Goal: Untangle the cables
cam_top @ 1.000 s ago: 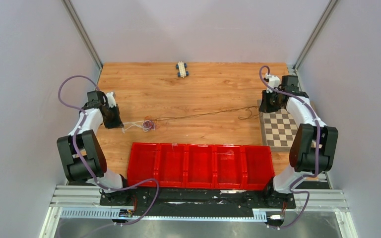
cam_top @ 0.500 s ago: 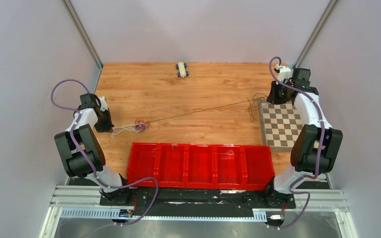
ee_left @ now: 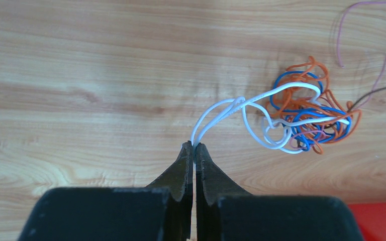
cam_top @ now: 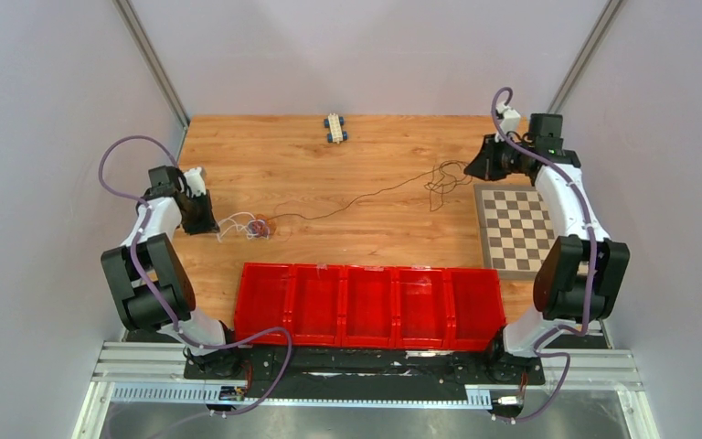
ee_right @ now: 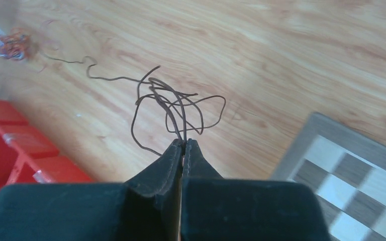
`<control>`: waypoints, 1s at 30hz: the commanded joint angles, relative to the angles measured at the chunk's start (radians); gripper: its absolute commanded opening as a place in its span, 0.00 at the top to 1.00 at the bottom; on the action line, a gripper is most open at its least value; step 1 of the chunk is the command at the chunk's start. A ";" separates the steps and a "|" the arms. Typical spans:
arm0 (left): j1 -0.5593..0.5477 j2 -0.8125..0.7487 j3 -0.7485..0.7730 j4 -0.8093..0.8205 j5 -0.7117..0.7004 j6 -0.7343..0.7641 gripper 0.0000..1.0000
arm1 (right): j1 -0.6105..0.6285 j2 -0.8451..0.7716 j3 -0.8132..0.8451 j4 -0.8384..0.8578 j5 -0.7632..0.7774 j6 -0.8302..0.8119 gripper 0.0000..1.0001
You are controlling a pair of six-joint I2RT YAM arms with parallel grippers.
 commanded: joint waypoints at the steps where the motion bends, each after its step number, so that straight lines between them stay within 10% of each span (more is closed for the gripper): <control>1: -0.004 -0.048 0.044 0.003 0.082 0.012 1.00 | 0.074 -0.012 -0.033 0.002 0.010 0.037 0.89; 7: -0.004 -0.055 0.036 -0.002 0.091 -0.001 1.00 | 0.072 0.126 0.020 -0.049 0.226 0.013 0.42; 30: -0.004 -0.034 0.027 -0.013 0.097 -0.038 1.00 | 0.473 0.282 0.000 0.022 0.231 -0.019 0.29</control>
